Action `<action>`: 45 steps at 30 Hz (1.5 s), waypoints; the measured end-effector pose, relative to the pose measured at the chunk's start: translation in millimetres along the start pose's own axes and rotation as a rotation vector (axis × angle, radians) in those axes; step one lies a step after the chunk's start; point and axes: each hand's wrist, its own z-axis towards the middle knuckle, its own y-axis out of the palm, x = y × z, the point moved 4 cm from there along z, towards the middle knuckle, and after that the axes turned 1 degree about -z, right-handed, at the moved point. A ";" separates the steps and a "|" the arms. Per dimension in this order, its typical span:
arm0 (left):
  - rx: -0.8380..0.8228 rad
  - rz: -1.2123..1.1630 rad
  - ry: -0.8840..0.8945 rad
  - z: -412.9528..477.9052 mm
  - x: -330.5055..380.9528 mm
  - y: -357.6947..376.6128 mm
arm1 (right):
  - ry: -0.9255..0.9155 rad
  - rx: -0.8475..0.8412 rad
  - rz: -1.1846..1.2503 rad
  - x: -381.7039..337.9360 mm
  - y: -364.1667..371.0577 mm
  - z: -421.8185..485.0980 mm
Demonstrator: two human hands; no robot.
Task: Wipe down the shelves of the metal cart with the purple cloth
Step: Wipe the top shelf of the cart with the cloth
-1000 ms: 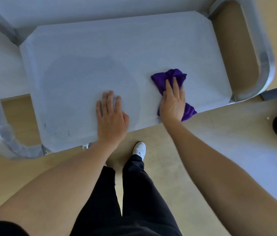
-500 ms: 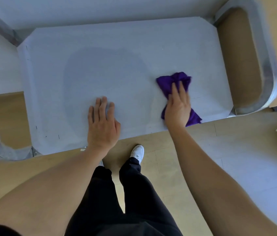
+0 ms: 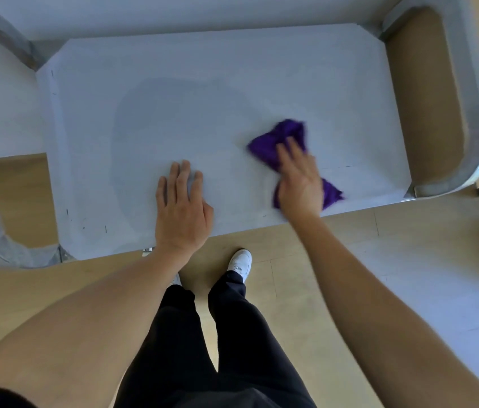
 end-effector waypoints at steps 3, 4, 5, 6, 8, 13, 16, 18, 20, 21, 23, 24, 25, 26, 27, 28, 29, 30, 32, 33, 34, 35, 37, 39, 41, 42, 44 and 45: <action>-0.006 0.000 -0.001 -1.3 -0.5 -0.5 | 0.289 0.036 -0.031 51.1 -20.2 -4.6; -0.006 -0.004 -0.001 -2.0 -0.8 -0.9 | 0.332 0.040 -0.048 54.5 -22.6 -6.4; -0.003 -0.008 -0.004 -2.6 -0.5 -1.6 | 0.345 0.042 -0.065 54.2 -23.6 -6.6; 0.002 -0.007 -0.009 -2.8 0.8 -3.4 | 0.350 0.044 -0.077 52.7 -23.9 -6.5; 0.003 -0.009 -0.019 -0.7 6.5 -6.8 | 0.362 0.031 -0.072 48.5 -21.4 -5.8; 0.006 -0.116 0.195 28.2 80.4 -2.5 | 0.382 0.100 -0.068 37.1 -24.8 -8.9; -0.019 -0.134 0.224 40.6 120.2 14.7 | 0.257 0.111 -0.102 31.6 -26.6 -10.3; -0.021 -0.104 0.206 41.7 129.5 23.7 | 0.172 0.103 -0.114 51.8 -34.1 -7.2; -0.015 -0.083 0.207 40.4 131.7 27.4 | 0.229 0.161 -0.126 96.4 -47.9 -2.2; -0.016 -0.083 0.212 40.3 132.9 27.8 | 0.306 0.188 -0.136 123.0 -57.1 -1.5; -0.016 -0.074 0.216 40.7 135.5 27.6 | 0.434 0.176 -0.145 165.4 -72.8 -2.4; -0.015 -0.065 0.214 41.2 137.2 27.9 | 0.453 0.143 -0.136 176.4 -76.4 -2.0; -0.013 -0.057 0.209 41.7 138.5 28.5 | 0.441 0.119 -0.122 179.4 -76.4 0.1; -0.011 -0.050 0.204 42.2 139.4 29.2 | 0.421 0.124 -0.112 175.5 -73.6 3.5; -0.009 -0.046 0.200 42.1 139.7 29.8 | 0.412 0.151 -0.108 166.2 -68.5 6.6; -0.005 -0.045 0.200 41.9 140.0 30.1 | 0.405 0.187 -0.097 152.5 -60.9 10.3; 0.002 -0.045 0.200 42.1 140.3 29.8 | 0.373 0.208 -0.077 133.5 -51.5 14.2; 0.010 -0.045 0.198 42.6 140.5 29.5 | 0.309 0.204 -0.055 108.9 -41.1 17.3; 0.028 -0.043 0.189 43.6 140.4 29.2 | 0.157 0.134 -0.033 60.9 -23.1 18.9; 0.034 -0.043 0.186 43.8 140.4 29.3 | 0.106 0.108 -0.028 47.6 -20.4 19.7; 0.040 -0.043 0.185 44.1 140.5 29.4 | 0.059 0.092 -0.026 46.4 -20.6 23.4; 0.045 -0.045 0.185 44.6 140.4 29.5 | 0.015 0.082 -0.026 55.2 -22.2 28.5; 0.044 -0.057 0.187 45.2 140.2 30.2 | -0.018 0.081 -0.036 89.6 -28.5 36.7; 0.043 -0.063 0.190 45.3 140.0 30.7 | 0.059 0.114 -0.061 131.6 -40.3 43.6; 0.042 -0.060 0.192 44.9 139.6 31.3 | 0.202 0.135 -0.058 154.3 -47.5 45.3; 0.039 -0.059 0.193 44.7 139.2 31.9 | 0.267 0.158 -0.044 154.3 -48.5 45.9; 0.042 -0.055 0.191 44.4 138.9 32.9 | 0.354 0.200 -0.028 138.4 -44.1 48.5; 0.051 -0.051 0.190 44.1 138.9 33.0 | 0.356 0.207 -0.012 124.4 -39.5 50.3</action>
